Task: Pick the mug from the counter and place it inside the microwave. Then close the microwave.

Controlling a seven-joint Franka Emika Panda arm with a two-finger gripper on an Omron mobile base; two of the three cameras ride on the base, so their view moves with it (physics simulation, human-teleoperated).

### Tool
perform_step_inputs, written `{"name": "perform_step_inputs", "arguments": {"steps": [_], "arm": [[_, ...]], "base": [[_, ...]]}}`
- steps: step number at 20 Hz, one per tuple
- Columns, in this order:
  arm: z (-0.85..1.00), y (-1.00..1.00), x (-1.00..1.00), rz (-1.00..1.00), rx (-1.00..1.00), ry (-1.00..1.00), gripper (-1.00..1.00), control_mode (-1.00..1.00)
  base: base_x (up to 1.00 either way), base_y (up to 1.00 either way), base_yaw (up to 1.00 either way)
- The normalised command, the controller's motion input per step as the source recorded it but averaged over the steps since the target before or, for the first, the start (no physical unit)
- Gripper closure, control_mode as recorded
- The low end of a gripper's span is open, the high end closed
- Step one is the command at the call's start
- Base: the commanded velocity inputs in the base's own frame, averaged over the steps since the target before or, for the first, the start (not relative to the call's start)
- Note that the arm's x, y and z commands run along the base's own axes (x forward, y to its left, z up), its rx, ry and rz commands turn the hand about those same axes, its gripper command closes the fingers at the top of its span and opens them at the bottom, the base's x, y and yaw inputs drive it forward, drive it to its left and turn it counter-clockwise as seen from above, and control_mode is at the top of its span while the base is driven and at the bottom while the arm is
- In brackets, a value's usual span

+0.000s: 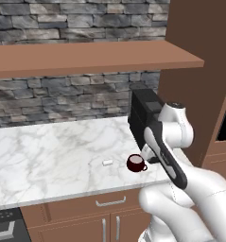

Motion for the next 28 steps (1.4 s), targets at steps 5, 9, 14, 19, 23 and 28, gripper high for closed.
{"name": "perform_step_inputs", "arguments": {"steps": [5,9,14,19,23,28], "arm": [[-0.01,0.0,0.09,-0.01,-0.03,-0.05,-1.0,-1.0],[-0.06,0.0,0.11,-0.02,-0.01,-0.07,-1.0,-1.0],[-0.1,0.0,0.08,-0.02,0.0,-0.05,-1.0,-1.0],[-0.25,0.0,0.05,0.0,0.0,-0.01,-1.0,-1.0],[-0.27,0.0,0.1,0.0,0.0,0.0,-1.0,-1.0],[-0.22,0.0,0.19,0.0,0.0,0.0,-1.0,-1.0]], "base": [[0.0,0.0,0.0],[0.0,0.0,0.0],[0.0,0.0,0.0],[0.0,0.0,0.0],[0.0,0.0,0.0],[0.0,0.0,0.0]]}}
